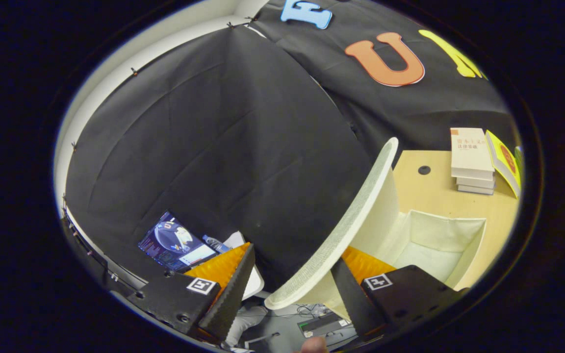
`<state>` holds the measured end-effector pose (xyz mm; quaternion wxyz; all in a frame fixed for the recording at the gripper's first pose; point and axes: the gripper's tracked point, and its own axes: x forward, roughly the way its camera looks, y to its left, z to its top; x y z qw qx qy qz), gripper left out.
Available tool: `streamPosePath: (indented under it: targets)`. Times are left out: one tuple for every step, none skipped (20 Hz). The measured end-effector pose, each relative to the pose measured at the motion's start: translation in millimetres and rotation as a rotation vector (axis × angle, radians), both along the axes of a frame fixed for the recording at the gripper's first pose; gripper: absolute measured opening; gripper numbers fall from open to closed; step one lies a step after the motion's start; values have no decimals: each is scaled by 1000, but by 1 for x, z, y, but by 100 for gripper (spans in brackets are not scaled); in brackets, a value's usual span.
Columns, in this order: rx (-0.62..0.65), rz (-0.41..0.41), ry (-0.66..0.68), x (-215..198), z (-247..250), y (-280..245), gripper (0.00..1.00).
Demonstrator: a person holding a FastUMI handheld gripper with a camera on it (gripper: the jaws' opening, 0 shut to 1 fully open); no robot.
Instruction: Open the storage box then place both shoes into the box .Put the left shoe in first, then the right shoe, with the right side of both shoes facing outward in a uniform manner.
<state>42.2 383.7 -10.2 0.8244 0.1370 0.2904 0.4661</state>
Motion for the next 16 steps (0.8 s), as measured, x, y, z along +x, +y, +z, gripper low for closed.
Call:
streamPosePath:
  targets:
    - [3, 0, 2, 0, 2, 2, 94]
    - [9, 3, 1, -1, 5, 5, 94]
    - [13, 5, -6, -1, 8, 7, 94]
    - [9, 6, -18, -1, 10, 7, 94]
    - [7, 3, -32, -2, 13, 5, 94]
    - [8, -1, -46, -1, 14, 2, 95]
    - [6, -7, -55, -2, 13, -3, 94]
    - [2, -19, -59, 0, 11, -9, 94]
    - [-3, -39, -63, 2, 8, -18, 94]
    - [-14, -59, -65, 6, 4, -29, 94]
    - [-35, -80, -66, 9, -2, -40, 94]
    - [-56, -100, -74, 12, -7, -53, 94]
    - [-84, -124, -87, 14, -12, -68, 95]
    - [-109, -149, -101, 18, -16, -83, 95]
    - [-134, -170, -114, 18, -18, -100, 97]
    - [-162, -188, -128, 17, -21, -118, 100]
